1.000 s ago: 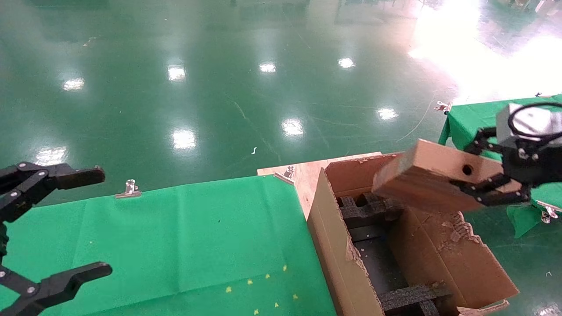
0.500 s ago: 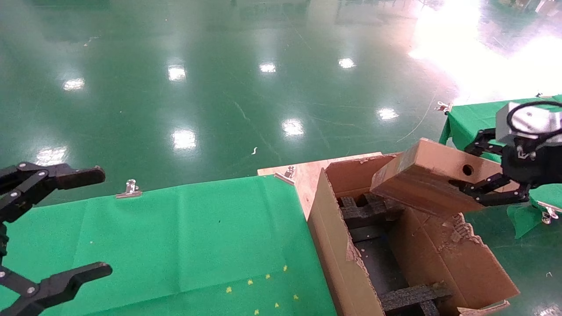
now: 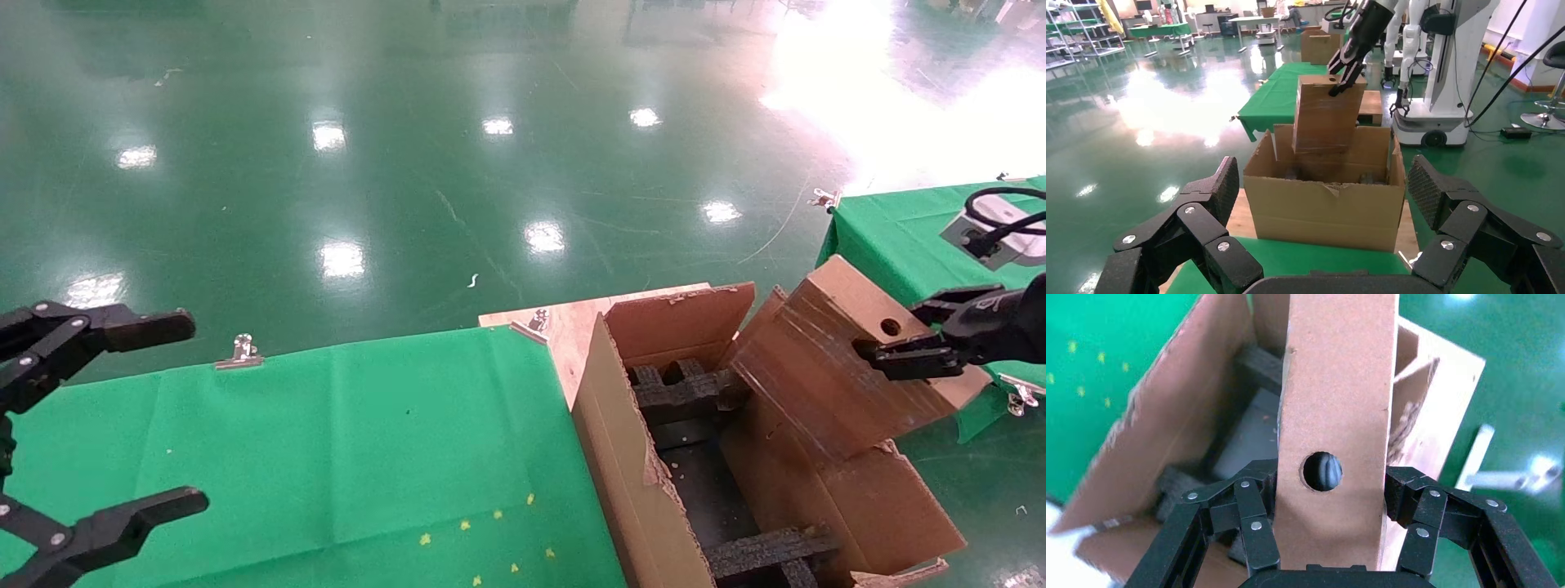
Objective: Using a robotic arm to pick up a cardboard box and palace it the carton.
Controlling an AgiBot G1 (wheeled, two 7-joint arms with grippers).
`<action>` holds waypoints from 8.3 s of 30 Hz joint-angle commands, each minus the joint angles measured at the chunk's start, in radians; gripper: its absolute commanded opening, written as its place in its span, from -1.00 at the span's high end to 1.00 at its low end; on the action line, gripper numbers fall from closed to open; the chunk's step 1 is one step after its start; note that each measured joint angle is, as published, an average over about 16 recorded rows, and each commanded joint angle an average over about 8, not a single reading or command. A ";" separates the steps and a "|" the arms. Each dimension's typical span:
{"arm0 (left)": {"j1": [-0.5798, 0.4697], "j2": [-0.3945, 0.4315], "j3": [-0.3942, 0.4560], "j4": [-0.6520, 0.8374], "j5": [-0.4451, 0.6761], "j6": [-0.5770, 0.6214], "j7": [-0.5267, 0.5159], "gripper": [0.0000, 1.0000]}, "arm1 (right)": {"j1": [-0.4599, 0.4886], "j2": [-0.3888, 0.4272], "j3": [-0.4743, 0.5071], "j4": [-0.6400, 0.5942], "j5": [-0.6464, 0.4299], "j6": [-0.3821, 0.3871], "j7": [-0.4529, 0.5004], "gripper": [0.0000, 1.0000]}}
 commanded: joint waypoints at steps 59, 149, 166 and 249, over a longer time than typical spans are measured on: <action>0.000 0.000 0.001 0.000 0.000 0.000 0.000 -1.00 | -0.370 -0.034 -0.254 0.188 -0.081 0.603 0.573 1.00; 0.000 -0.001 0.001 0.000 -0.001 -0.001 0.001 -1.00 | -0.567 -0.345 -0.229 -0.228 0.087 0.669 0.245 -1.00; 0.000 -0.001 0.002 0.000 -0.001 -0.001 0.001 -1.00 | -0.286 -0.297 -0.085 0.060 0.123 0.666 0.136 -1.00; 0.000 -0.001 0.002 0.001 -0.003 -0.002 0.001 -1.00 | -1.184 -0.399 1.286 0.335 0.571 -0.139 -0.467 -1.00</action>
